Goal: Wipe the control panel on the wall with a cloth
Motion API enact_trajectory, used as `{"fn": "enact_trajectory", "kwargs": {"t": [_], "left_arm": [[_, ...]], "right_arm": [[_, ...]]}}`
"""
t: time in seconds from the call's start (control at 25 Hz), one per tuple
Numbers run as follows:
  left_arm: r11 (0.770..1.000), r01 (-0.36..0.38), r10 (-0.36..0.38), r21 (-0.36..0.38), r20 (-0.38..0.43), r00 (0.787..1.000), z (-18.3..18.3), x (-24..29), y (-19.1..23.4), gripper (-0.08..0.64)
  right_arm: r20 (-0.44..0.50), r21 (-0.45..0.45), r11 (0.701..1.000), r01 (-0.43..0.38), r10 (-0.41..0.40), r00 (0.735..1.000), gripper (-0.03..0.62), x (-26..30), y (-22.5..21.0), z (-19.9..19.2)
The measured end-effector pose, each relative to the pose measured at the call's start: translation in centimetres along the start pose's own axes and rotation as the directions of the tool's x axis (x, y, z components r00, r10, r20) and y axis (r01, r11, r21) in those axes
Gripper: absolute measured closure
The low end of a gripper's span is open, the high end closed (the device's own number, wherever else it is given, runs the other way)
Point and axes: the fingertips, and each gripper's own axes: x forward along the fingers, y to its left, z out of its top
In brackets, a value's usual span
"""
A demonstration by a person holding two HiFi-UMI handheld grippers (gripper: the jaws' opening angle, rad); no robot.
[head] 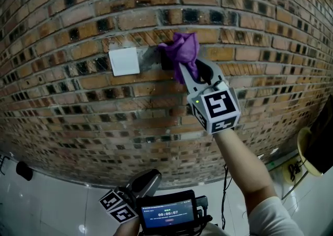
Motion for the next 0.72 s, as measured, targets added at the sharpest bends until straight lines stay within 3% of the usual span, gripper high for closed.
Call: {"fn": "enact_trajectory", "kwargs": {"t": [0.36, 0.72], "left_arm": [[0.998, -0.056, 0.056, 0.002, 0.034, 0.998, 1.1, -2.4, 0.7, 0.503], [0.998, -0.07, 0.07, 0.001, 0.051, 0.996, 1.4, -2.9, 0.9, 0.503]], "right_arm": [[-0.014, 0.022, 0.984, -0.177, 0.177, 0.984, 0.494, 5.1, 8.2, 0.1], [-0.051, 0.02, 0.984, -0.174, 0.175, 0.983, 0.494, 6.1, 7.7, -1.0]]}}
